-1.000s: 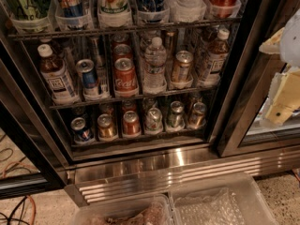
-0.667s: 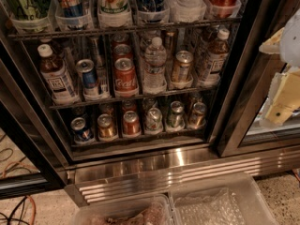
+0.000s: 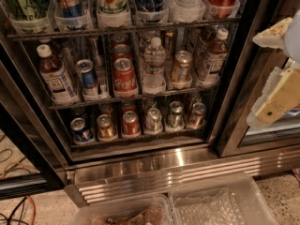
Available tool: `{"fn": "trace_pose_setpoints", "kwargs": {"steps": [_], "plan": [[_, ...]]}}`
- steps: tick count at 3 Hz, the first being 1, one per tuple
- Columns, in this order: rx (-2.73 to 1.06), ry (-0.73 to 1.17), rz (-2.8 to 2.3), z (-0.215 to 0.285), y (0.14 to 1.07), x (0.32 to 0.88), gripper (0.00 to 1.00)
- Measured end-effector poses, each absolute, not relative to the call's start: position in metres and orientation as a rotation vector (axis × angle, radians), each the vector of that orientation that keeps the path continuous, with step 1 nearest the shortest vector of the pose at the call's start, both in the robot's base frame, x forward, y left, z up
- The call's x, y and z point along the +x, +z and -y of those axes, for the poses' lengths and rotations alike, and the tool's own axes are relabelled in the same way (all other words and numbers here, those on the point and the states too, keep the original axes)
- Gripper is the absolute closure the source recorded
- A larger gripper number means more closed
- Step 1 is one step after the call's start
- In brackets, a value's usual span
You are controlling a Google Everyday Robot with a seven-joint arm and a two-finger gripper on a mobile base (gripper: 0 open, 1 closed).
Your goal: Pick redbull can from top shelf of fridge
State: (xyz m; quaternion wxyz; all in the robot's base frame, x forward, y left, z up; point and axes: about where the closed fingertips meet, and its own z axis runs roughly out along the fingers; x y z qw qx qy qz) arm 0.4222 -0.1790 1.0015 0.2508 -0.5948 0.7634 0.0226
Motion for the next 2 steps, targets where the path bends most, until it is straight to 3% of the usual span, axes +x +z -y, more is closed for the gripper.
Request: {"fn": "trace_pose_setpoints", "kwargs": {"steps": [2], "plan": [[-1.53, 0.222, -1.866, 0.126, 1.047, 0.397, 0.0]]}}
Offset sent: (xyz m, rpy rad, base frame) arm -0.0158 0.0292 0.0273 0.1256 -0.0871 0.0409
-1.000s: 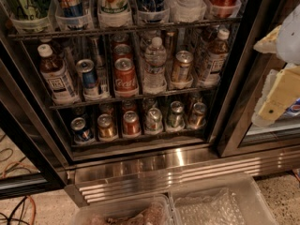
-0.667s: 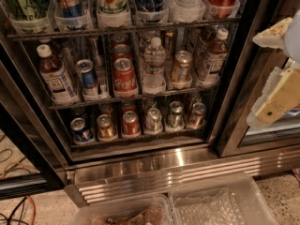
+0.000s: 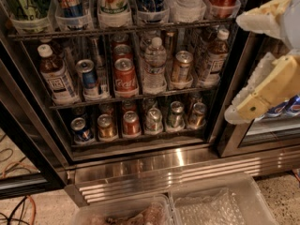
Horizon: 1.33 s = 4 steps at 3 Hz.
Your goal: Pick redbull can from top shelf of fridge
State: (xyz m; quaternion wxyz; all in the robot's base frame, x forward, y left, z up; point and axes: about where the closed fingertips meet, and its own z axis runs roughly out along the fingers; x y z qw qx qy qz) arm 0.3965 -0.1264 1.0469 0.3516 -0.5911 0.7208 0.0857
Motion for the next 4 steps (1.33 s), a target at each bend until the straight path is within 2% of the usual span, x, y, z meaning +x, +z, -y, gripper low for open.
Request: {"fn": "trace_pose_setpoints", "kwargs": {"steps": [2, 4], "plan": [[-1.489, 0.255, -1.864, 0.123, 1.044, 0.402, 0.0], [-1.406, 0.403, -1.774, 0.042, 1.032, 0.426, 0.0]]}}
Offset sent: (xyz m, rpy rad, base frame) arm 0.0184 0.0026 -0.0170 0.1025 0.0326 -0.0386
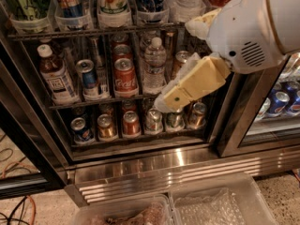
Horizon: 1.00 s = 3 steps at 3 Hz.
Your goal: Pick redbull can from top shelf of fridge
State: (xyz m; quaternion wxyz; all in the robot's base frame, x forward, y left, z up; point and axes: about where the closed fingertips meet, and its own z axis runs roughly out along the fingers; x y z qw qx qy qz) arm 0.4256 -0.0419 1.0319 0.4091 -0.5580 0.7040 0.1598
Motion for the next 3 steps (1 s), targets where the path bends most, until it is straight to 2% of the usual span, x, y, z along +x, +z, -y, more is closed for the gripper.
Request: {"fn": "trace_pose_setpoints", "kwargs": {"steps": [1, 3], "plan": [[-1.407, 0.403, -1.643, -0.022, 1.045, 0.432, 0.0], [-1.379, 0.375, -1.615, -0.028, 1.057, 0.437, 0.0]]}}
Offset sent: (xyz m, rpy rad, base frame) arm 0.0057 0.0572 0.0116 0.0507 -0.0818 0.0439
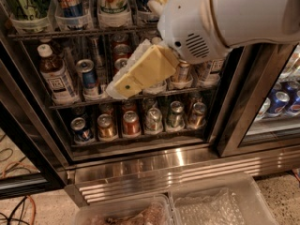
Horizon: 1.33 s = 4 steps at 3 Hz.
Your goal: Pick redbull can from top shelf of fridge
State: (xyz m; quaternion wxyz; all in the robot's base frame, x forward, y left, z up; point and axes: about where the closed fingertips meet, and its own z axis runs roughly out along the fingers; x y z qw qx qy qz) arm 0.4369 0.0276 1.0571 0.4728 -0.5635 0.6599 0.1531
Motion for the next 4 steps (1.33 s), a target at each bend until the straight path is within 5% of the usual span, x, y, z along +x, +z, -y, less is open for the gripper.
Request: {"fn": "trace_pose_setpoints", "kwargs": {"steps": [4], "plan": [[-1.112, 0.487, -1.582, -0.082, 1.033, 0.47, 0.0]]}}
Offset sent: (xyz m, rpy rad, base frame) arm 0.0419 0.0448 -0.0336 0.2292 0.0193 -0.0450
